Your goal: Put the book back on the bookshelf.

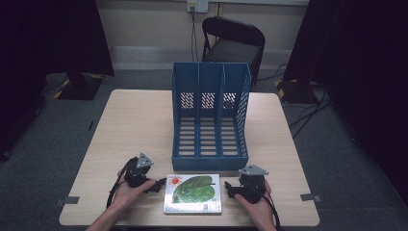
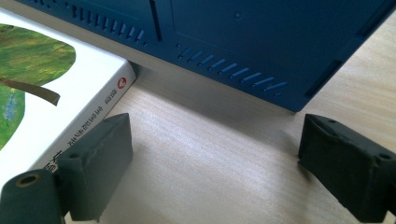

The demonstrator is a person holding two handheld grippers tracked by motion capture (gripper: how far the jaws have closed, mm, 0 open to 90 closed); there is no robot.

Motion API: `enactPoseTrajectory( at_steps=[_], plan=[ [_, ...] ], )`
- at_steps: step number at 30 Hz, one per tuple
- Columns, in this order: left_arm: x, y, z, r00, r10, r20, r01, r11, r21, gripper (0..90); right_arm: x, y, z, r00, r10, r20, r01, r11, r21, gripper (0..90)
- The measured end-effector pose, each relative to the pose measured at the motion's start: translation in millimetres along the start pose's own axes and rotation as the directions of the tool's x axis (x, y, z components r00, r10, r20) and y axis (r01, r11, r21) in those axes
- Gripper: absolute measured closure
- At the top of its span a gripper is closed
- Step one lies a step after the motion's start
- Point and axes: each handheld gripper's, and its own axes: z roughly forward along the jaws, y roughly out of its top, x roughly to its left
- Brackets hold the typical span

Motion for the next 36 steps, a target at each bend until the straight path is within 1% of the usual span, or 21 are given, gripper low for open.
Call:
enactPoseTrajectory(
  at_steps=[3, 4, 7, 8, 10, 12, 14, 15, 16, 18, 19, 20, 23, 24, 25, 26, 29, 31, 32, 33, 36],
  plan=[
    [-0.2, 2.6, 0.2, 1.0, -0.007, -0.003, 0.007, 0.9998, 0.016, 1.4, 0.0, 0.1, 0.0, 1.0, 0.001, 0.0, -0.001, 1.0, 0.0, 9.2],
    [0.4, 4.7, 0.0, 0.9995, -0.032, 0.005, 0.032, 0.9995, 0.009, 3.1, -0.5, -0.2, -0.4, 1.0, -0.002, -0.001, 0.002, 1.0, 0.0, 9.6],
    [2.0, 5.5, -2.8, 0.9989, -0.046, -0.01, 0.046, 0.999, -0.003, 14.1, 0.0, -0.8, -1.2, 1.0, -0.001, 0.004, 0.001, 1.0, -0.001, 10.3],
    [3.1, 5.7, -4.0, 0.9976, -0.069, -0.002, 0.069, 0.9976, -0.001, 16.9, 0.0, -1.2, -2.0, 1.0, 0.002, 0.008, -0.002, 1.0, 0.001, 11.7],
    [5.8, 5.7, -7.3, 0.9915, -0.117, 0.057, 0.118, 0.9929, -0.012, 17.9, 0.4, -1.3, -4.8, 0.9999, 0.01, 0.008, -0.01, 1.0, 0.009, 15.7],
    [4.0, 6.8, -10.4, 0.9921, -0.103, 0.071, 0.105, 0.9941, -0.027, 20.5, 1.4, -0.7, -8.3, 1.0, -0.004, -0.005, 0.004, 1.0, 0.023, 23.8],
    [-1.3, 8.7, -13.5, 0.996, -0.06, 0.067, 0.062, 0.9978, -0.026, 20.7, 3.1, 0.8, -10.8, 0.9991, -0.01, -0.041, 0.012, 0.999, 0.031, 26.5],
    [-3.8, 9.4, -14.8, 0.995, -0.054, 0.084, 0.057, 0.9979, -0.03, 21.2, 4.3, 2.2, -12.0, 0.9979, -0.014, -0.062, 0.017, 0.999, 0.036, 28.0],
    [-6.1, 10.1, -16.1, 0.9929, -0.054, 0.106, 0.059, 0.9975, -0.039, 21.8, 6.7, 3.1, -13.9, 0.998, -0.025, -0.058, 0.027, 0.999, 0.024, 27.5],
    [-11.6, 11.3, -18.5, 0.9877, -0.057, 0.146, 0.066, 0.9962, -0.057, 24.0, 11.5, 4.4, -17.8, 0.9948, -0.033, -0.097, 0.034, 0.999, 0.007, 28.6],
    [-14.3, 12.1, -18.9, 0.987, -0.041, 0.155, 0.05, 0.9973, -0.054, 25.4, 13.9, 4.6, -20.2, 0.9929, -0.027, -0.115, 0.027, 1.0, -0.005, 28.9],
    [-16.8, 12.6, -19.0, 0.9877, -0.03, 0.153, 0.04, 0.9974, -0.059, 26.6, 15.9, 4.8, -22.3, 0.9879, -0.028, -0.153, 0.026, 0.999, -0.02, 29.6],
    [-19.4, 13.6, -16.3, 0.9833, -0.029, 0.18, 0.039, 0.9979, -0.053, 27.2, 22.0, 4.5, -28.6, 0.9777, -0.041, -0.206, 0.031, 0.998, -0.051, 30.8],
    [-19.6, 13.7, -14.8, 0.9798, -0.032, 0.197, 0.041, 0.9985, -0.037, 27.3, 24.2, 4.2, -29.6, 0.9739, -0.049, -0.221, 0.038, 0.998, -0.056, 30.8],
    [-20.2, 13.4, -13.2, 0.9766, -0.042, 0.211, 0.048, 0.9986, -0.022, 27.3, 26.8, 3.4, -30.3, 0.9691, -0.052, -0.241, 0.04, 0.998, -0.056, 30.9],
    [-21.0, 13.1, -12.0, 0.9763, -0.043, 0.212, 0.047, 0.9988, -0.013, 27.4, 29.8, 2.8, -30.2, 0.9612, -0.061, -0.269, 0.051, 0.998, -0.044, 31.7],
    [-24.0, 12.9, -8.5, 0.973, -0.034, 0.228, 0.035, 0.9994, 0.003, 29.9, 39.8, -0.7, -29.1, 0.9484, -0.085, -0.305, 0.079, 0.996, -0.035, 30.5],
    [-25.6, 12.8, -5.5, 0.9678, -0.05, 0.247, 0.046, 0.9987, 0.02, 32.8, 45.0, -2.1, -27.7, 0.9331, -0.097, -0.346, 0.097, 0.995, -0.02, 30.0],
    [-26.5, 12.8, -5.2, 0.9685, -0.046, 0.245, 0.042, 0.9989, 0.02, 33.3, 47.1, -2.7, -27.1, 0.9304, -0.102, -0.352, 0.103, 0.995, -0.017, 28.7],
    [-26.9, 13.3, -5.1, 0.9659, -0.047, 0.255, 0.042, 0.9989, 0.022, 35.1, 48.4, -3.3, -26.7, 0.9297, -0.103, -0.354, 0.105, 0.994, -0.013, 28.6],
    [-27.5, 13.4, -3.7, 0.9646, -0.05, 0.259, 0.048, 0.9988, 0.012, 38.7, 50.2, -5.8, -24.1, 0.9232, -0.097, -0.372, 0.106, 0.994, 0.004, 27.9]
  ],
)
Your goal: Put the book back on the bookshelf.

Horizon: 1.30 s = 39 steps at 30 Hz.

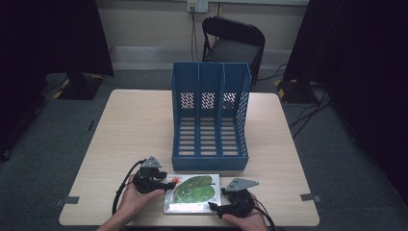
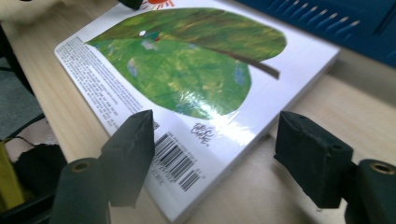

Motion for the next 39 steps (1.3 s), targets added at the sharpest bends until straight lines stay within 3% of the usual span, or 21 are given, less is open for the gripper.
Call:
enactPoseTrajectory(
  at_steps=[8, 10, 16, 19, 24, 39],
  plan=[
    [-0.2, 1.4, 2.7, 1.0, 0.001, 0.009, -0.001, 1.0, -0.009, 41.8, 7.2, -3.3, 1.5, 0.9997, -0.017, -0.018, 0.018, 1.0, 0.026, 17.8],
    [-0.4, 1.9, 2.8, 1.0, 0.002, 0.005, -0.002, 1.0, -0.004, 41.8, 13.0, -5.6, 2.9, 0.9982, -0.061, -0.003, 0.061, 0.997, 0.044, 12.8],
    [-1.5, 2.6, 4.6, 0.9999, -0.01, 0.006, 0.01, 0.9999, -0.013, 40.2, 16.5, -6.5, 3.3, 0.997, -0.077, 0.01, 0.076, 0.996, 0.05, 12.8],
    [-3.1, 2.5, 5.4, 0.9995, -0.028, 0.012, 0.028, 0.9994, -0.018, 34.2, 16.2, -6.2, 3.5, 0.9972, -0.074, 0.01, 0.073, 0.996, 0.049, 12.7],
    [2.3, 1.6, 0.5, 0.9931, -0.105, 0.052, 0.107, 0.9934, -0.042, 35.2, 17.4, -6.4, 5.6, 0.9969, -0.072, 0.031, 0.071, 0.997, 0.036, 12.2],
    [5.2, 1.5, -8.3, 0.9842, -0.146, 0.101, 0.154, 0.9846, -0.082, 34.7, 20.0, -7.0, 7.4, 0.9951, -0.088, 0.045, 0.086, 0.996, 0.037, 10.1]
  ],
)
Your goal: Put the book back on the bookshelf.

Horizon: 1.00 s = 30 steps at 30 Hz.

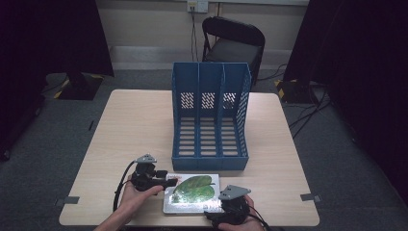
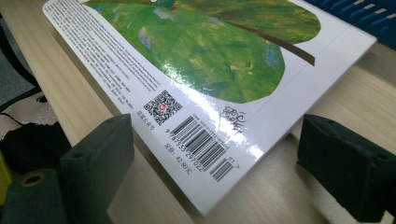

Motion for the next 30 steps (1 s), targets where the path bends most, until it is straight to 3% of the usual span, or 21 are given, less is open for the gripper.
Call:
enactPoseTrajectory(
  at_steps=[13, 20, 30],
  plan=[
    [-1.0, 1.9, -6.2, 0.9997, -0.008, 0.023, 0.009, 0.9994, -0.035, 33.5, 3.0, -2.1, -1.7, 0.9999, -0.016, 0.001, 0.016, 1.0, 0.005, 9.9],
    [-3.7, 4.2, -11.5, 0.9986, -0.029, 0.044, 0.032, 0.9966, -0.077, 33.3, 7.5, -3.0, -0.8, 0.9982, -0.05, 0.033, 0.049, 0.999, 0.017, 9.4],
    [-6.9, 7.4, -15.2, 0.9969, -0.047, 0.063, 0.054, 0.9928, -0.107, 31.0, 11.8, -2.5, 1.9, 0.9965, -0.039, 0.073, 0.038, 0.999, 0.015, 8.3]
  ],
)
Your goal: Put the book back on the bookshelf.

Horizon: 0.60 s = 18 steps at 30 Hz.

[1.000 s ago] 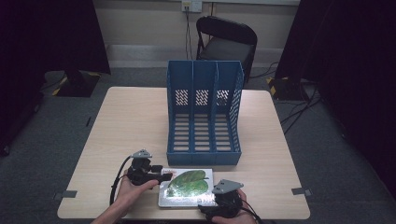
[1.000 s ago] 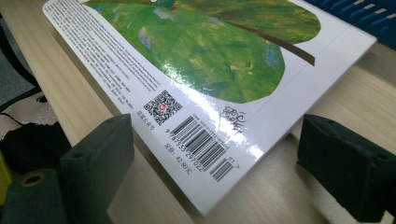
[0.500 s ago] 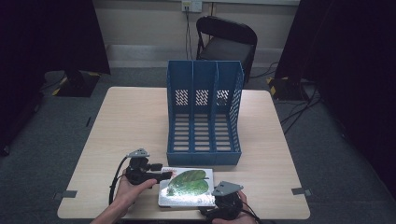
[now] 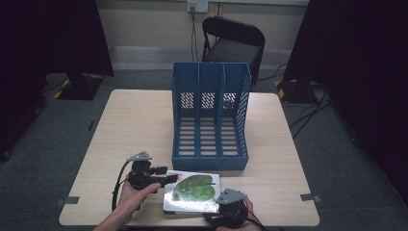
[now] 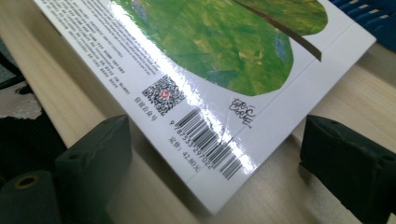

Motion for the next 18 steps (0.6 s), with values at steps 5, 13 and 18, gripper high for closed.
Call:
enactPoseTrajectory(
  at_steps=[5, 13, 18],
  plan=[
    [-1.1, 1.3, -1.1, 0.9999, -0.003, 0.016, 0.004, 0.9998, -0.018, 29.7, 1.4, 0.4, 0.7, 0.9992, 0.035, 0.017, -0.035, 0.999, -0.009, 8.4],
    [0.7, 0.2, -3.0, 0.9974, -0.048, 0.054, 0.05, 0.9975, -0.049, 28.5, 0.2, -1.7, -0.5, 0.9984, 0.055, 0.005, -0.055, 0.998, -0.028, 8.8],
    [1.7, -2.7, -0.6, 0.9952, -0.076, 0.061, 0.078, 0.9963, -0.034, 27.7, 7.3, -3.5, 1.0, 0.997, 0.058, 0.051, -0.056, 0.998, -0.04, 7.7]
  ],
)
